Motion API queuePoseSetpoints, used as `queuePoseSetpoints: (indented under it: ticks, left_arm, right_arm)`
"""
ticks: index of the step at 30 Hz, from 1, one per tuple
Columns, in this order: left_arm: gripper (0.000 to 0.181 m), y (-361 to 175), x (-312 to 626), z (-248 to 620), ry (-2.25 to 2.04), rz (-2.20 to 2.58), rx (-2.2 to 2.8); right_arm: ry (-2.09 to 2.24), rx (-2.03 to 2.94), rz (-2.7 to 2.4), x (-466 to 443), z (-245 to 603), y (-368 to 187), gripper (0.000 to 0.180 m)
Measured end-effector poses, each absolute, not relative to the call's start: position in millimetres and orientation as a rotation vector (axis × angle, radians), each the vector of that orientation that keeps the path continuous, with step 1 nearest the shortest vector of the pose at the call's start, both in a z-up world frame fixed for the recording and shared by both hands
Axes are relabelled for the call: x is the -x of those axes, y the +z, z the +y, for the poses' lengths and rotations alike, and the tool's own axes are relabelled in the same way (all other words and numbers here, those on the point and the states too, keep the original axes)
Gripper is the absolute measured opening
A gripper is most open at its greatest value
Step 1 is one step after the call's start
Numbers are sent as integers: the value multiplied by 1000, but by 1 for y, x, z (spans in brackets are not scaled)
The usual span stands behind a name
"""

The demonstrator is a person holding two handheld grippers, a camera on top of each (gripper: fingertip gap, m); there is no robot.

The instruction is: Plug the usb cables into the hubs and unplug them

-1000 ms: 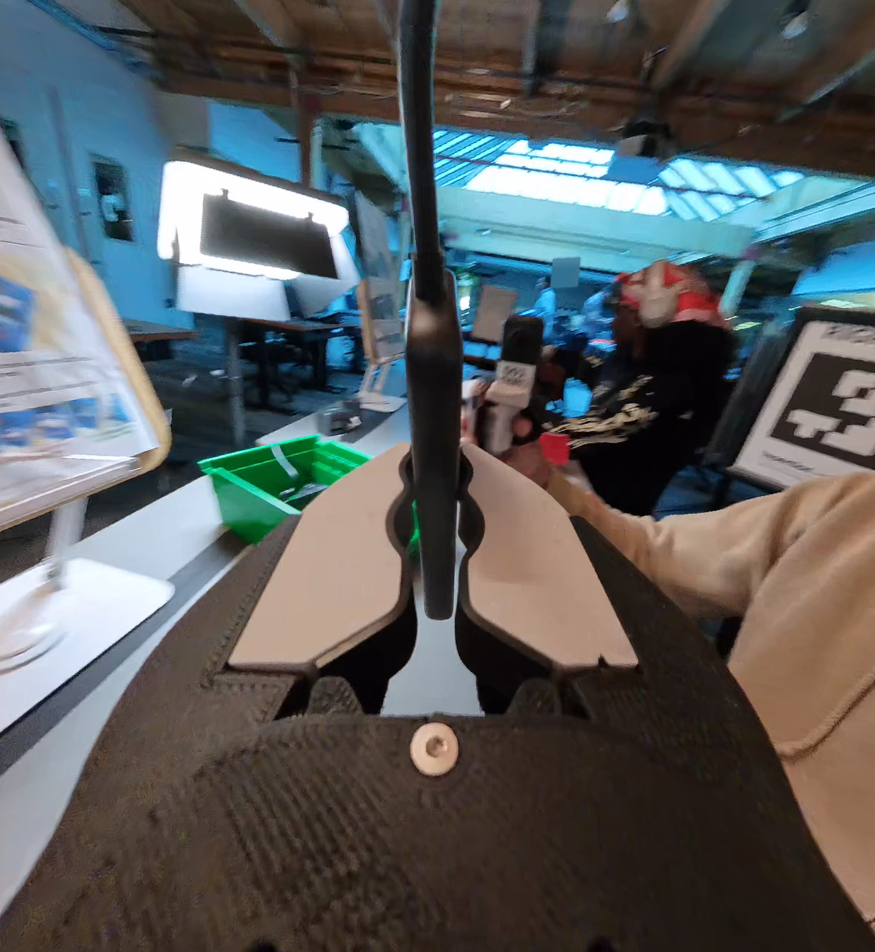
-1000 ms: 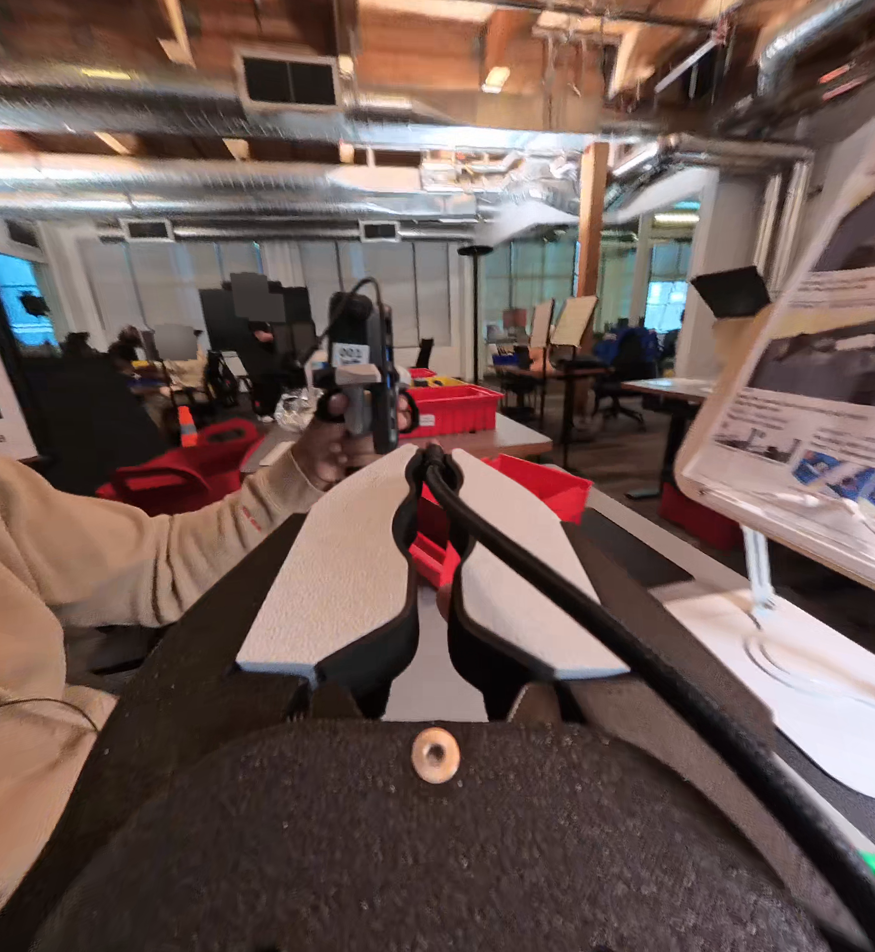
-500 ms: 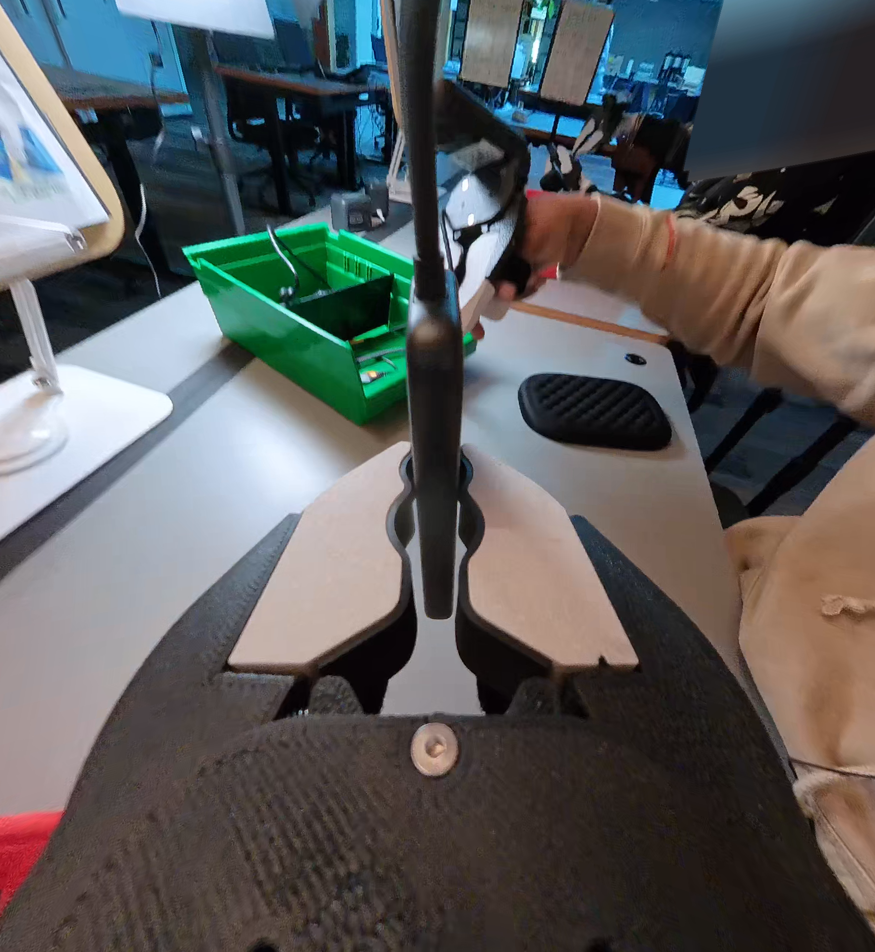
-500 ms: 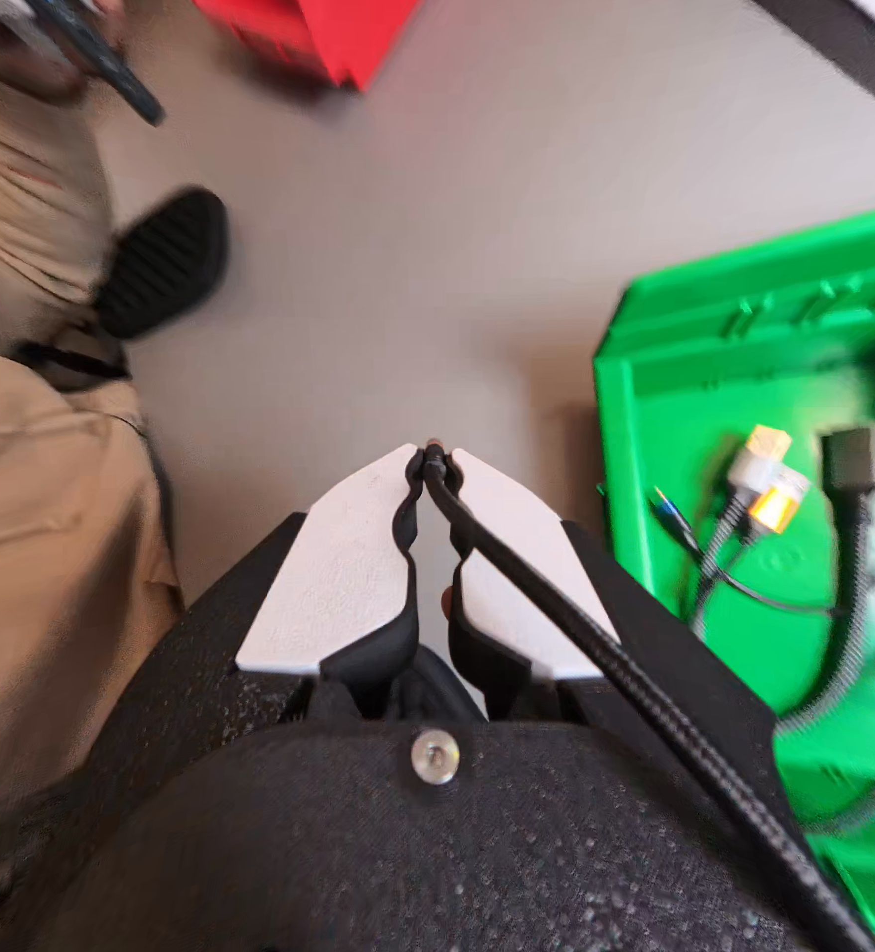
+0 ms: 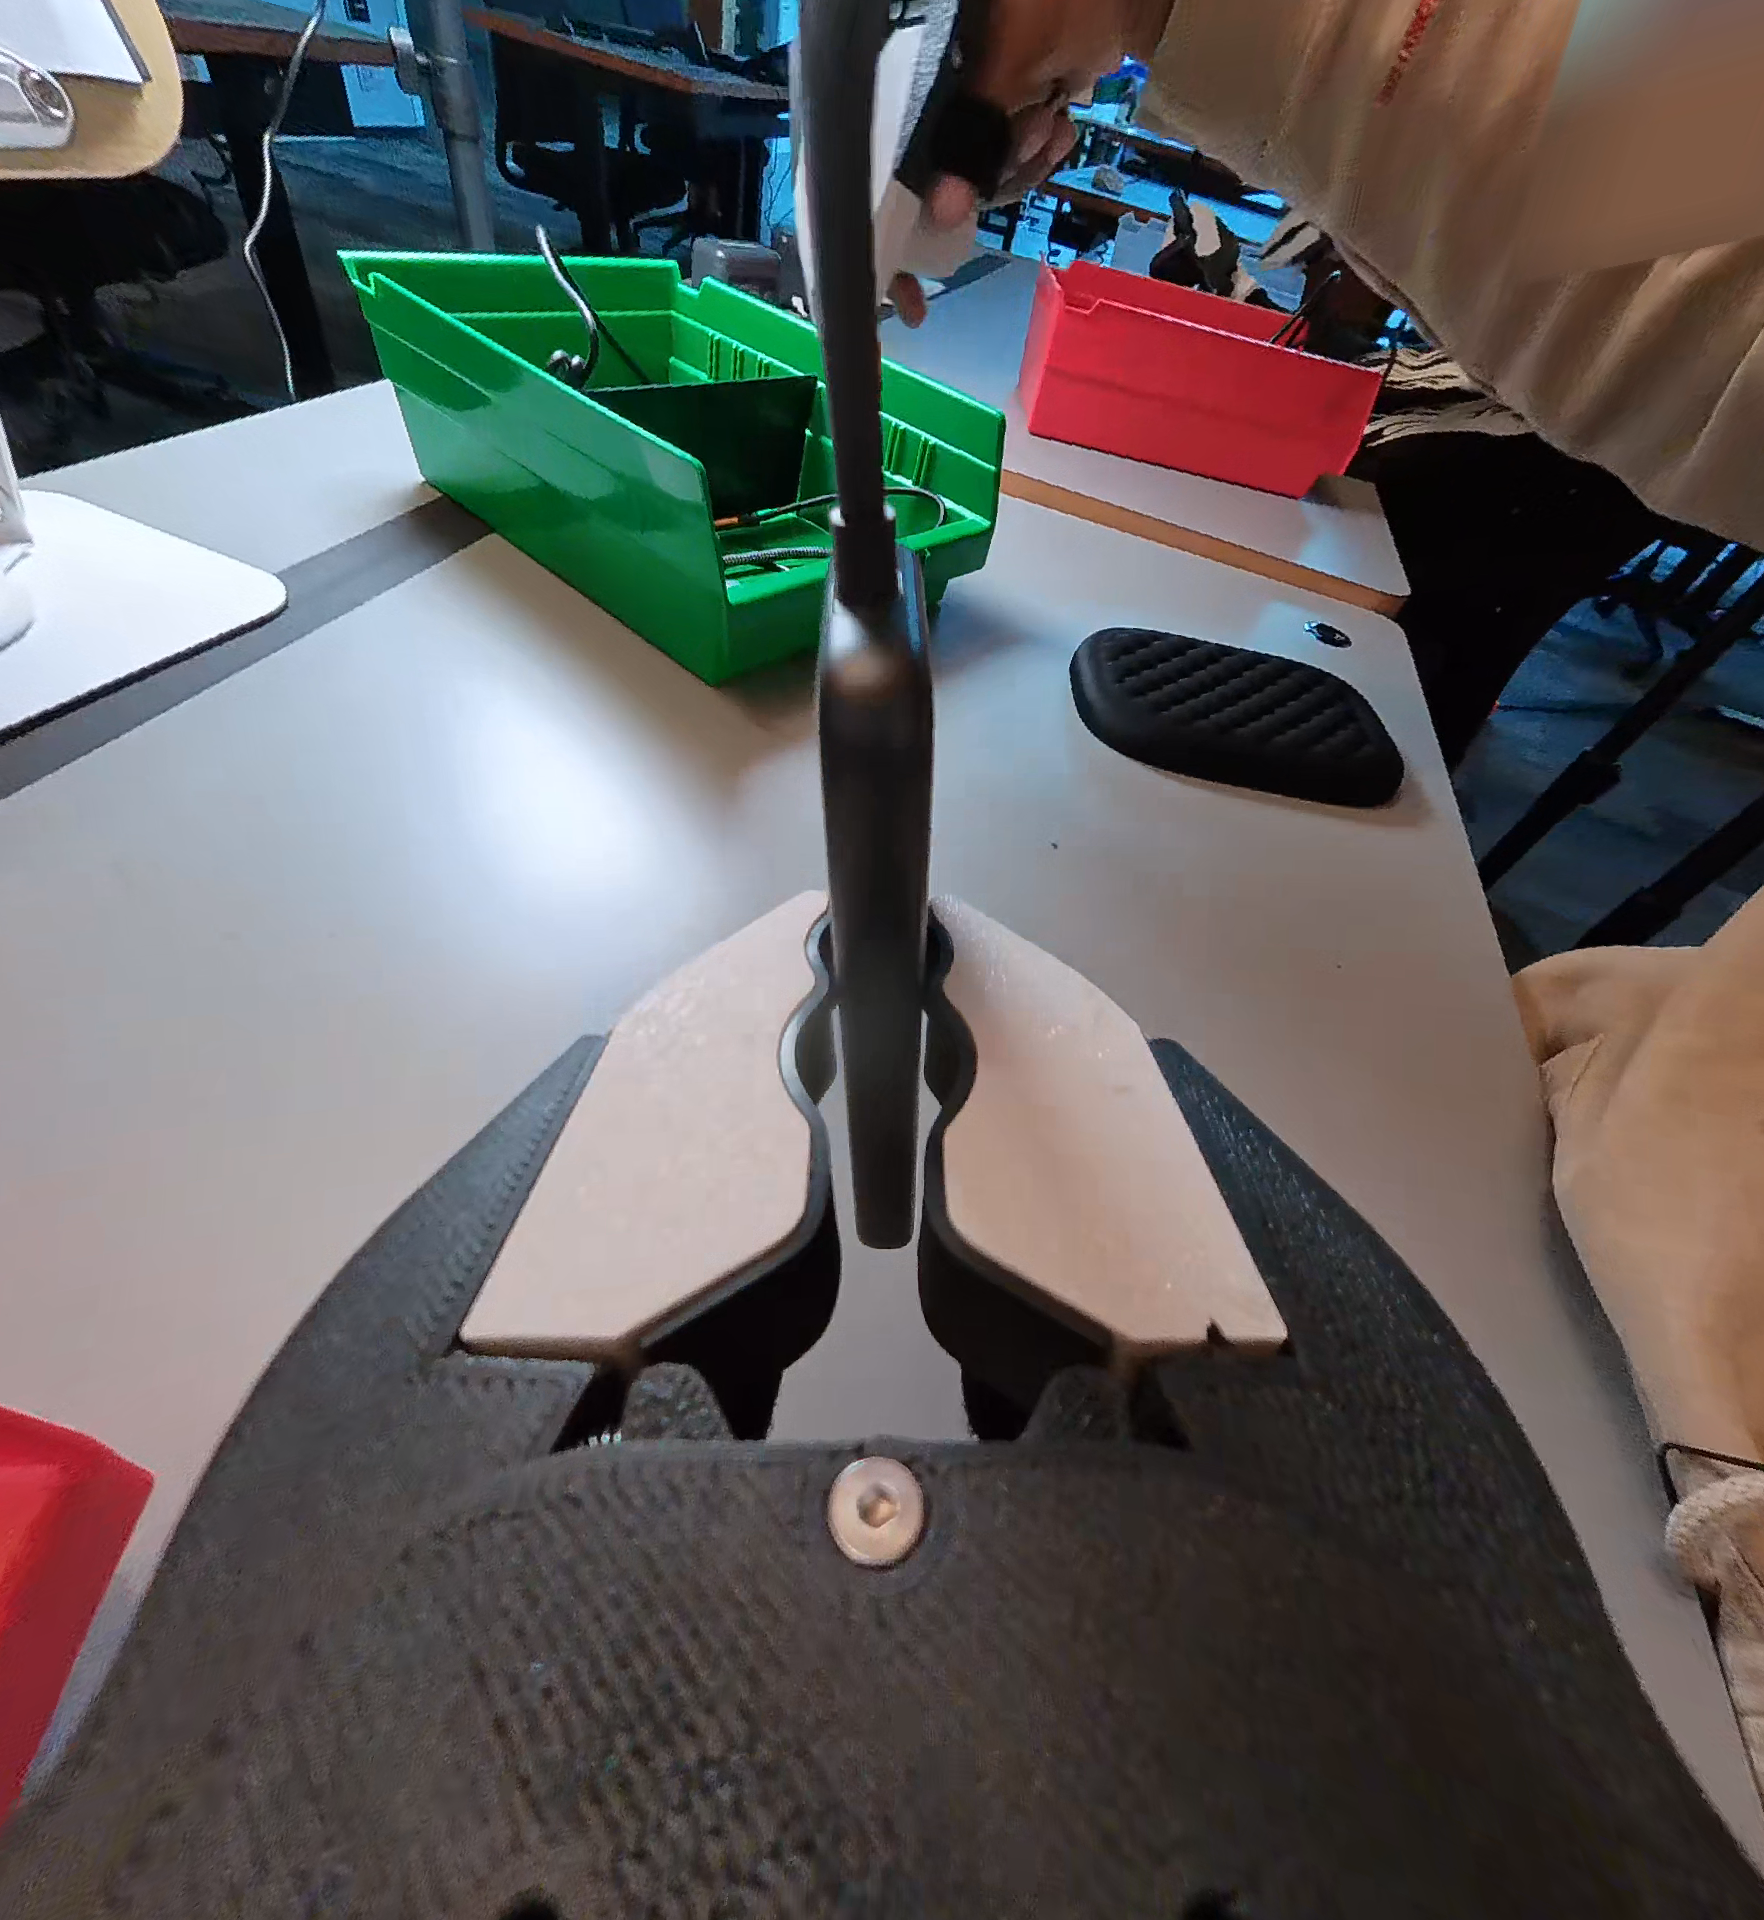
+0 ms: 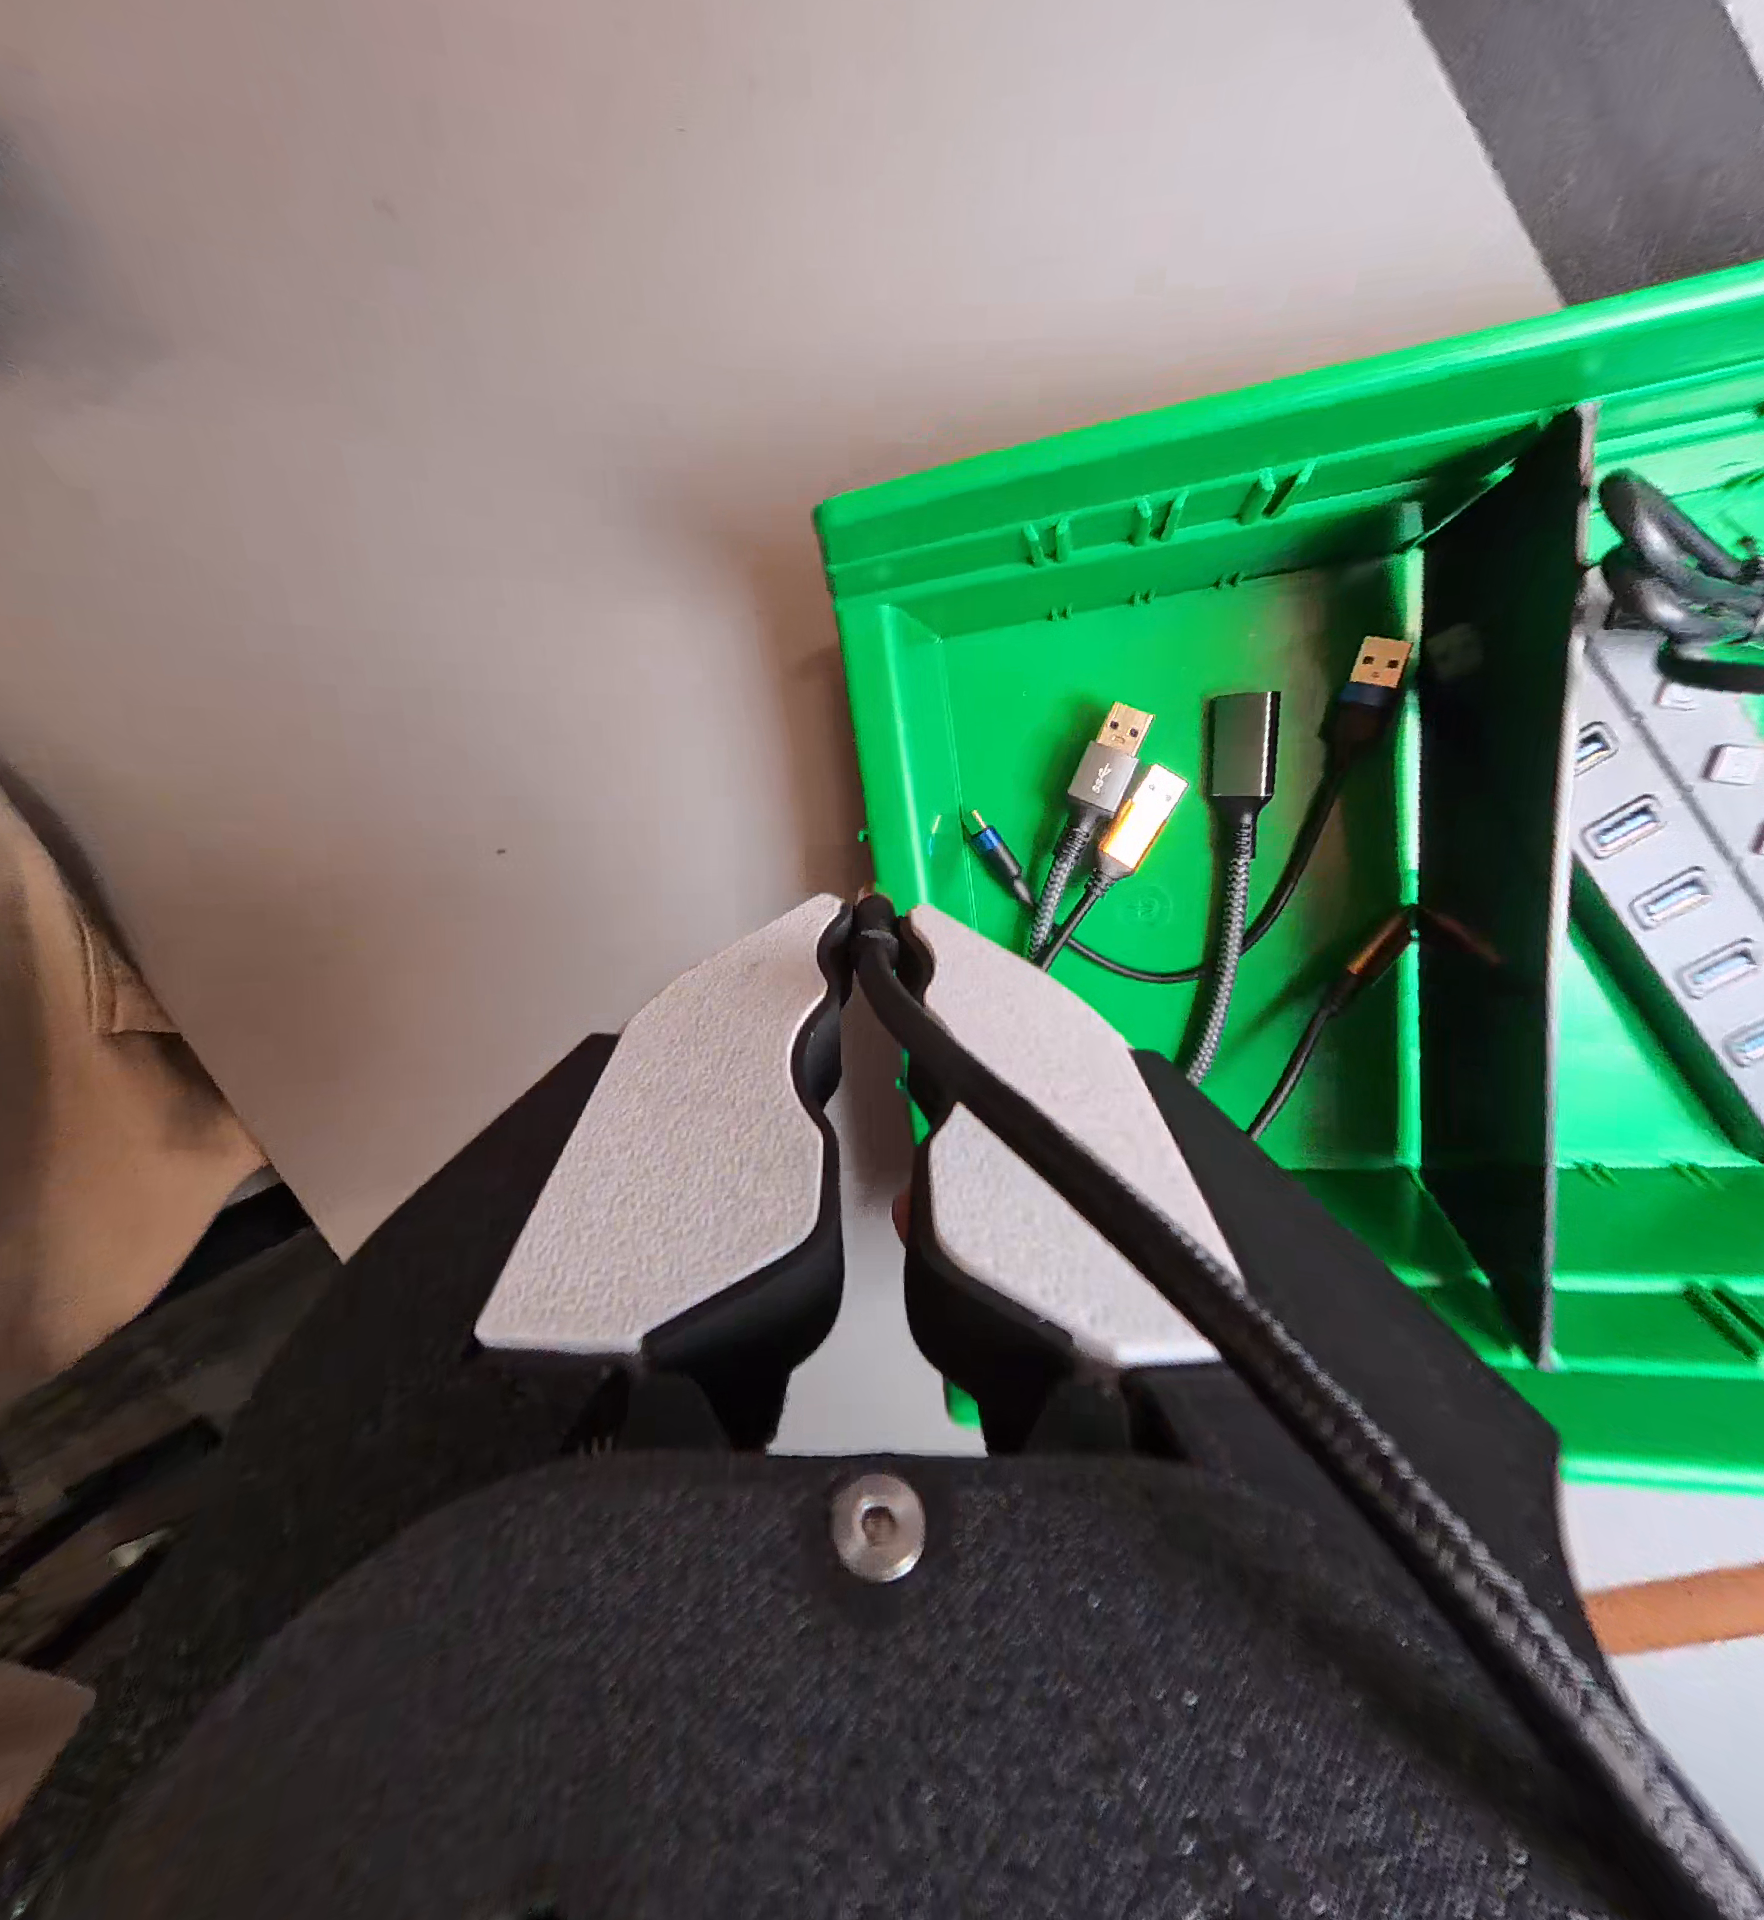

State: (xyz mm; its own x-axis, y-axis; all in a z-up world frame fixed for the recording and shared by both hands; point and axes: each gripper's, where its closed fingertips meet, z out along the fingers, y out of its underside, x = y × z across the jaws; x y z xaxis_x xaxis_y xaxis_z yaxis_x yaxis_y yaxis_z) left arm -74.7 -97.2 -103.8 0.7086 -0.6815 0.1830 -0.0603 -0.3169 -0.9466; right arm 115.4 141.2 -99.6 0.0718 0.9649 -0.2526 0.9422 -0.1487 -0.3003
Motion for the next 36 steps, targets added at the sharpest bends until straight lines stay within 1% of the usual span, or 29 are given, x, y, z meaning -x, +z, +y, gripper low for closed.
queuePoseSetpoints:
  ticks: [4, 7, 9, 14, 17, 20, 23, 25, 31, 34, 36]
  left_arm:
    - [12, -113, 73, -100, -692, 603, 1822]
    - [12, -116, 72, -100, -694, 607, 1827]
    - [12, -116, 72, -99, -697, 604, 1827]
    - [12, -120, 71, -98, -711, 591, 1848]
    - [12, -123, 69, -97, -718, 581, 1866]
    - [12, -126, 67, -96, -725, 565, 1889]
    - [13, -131, 63, -95, -739, 560, 1924]
    - [13, -135, 57, -96, -752, 578, 1947]
    - [13, -143, 27, -100, -737, 686, 1977]
    - [12, -148, 11, -105, -718, 752, 1983]
    - [12, -153, 3, -109, -705, 795, 1987]
  right_arm:
    - [522, 2375, -1978, -119, 157, -143, 7]
    - [419, 2437, -1952, -126, 168, -164, 8]
    - [341, 2450, -1952, -132, 173, -167, 16]
    - [240, 2415, -1923, -144, 184, -141, 35]
    - [207, 2336, -1878, -148, 189, -114, 39]
    - [270, 2164, -1793, -134, 184, -81, 41]
    - [499, 1928, -1733, -101, 145, -52, 41]
    - [666, 1784, -1746, -78, 101, -46, 40]
    - [1100, 1466, -1907, -12, -48, -79, 40]
    - [1236, 1391, -1946, 13, -93, -91, 38]
    - [1269, 1366, -1967, 25, -108, -97, 32]
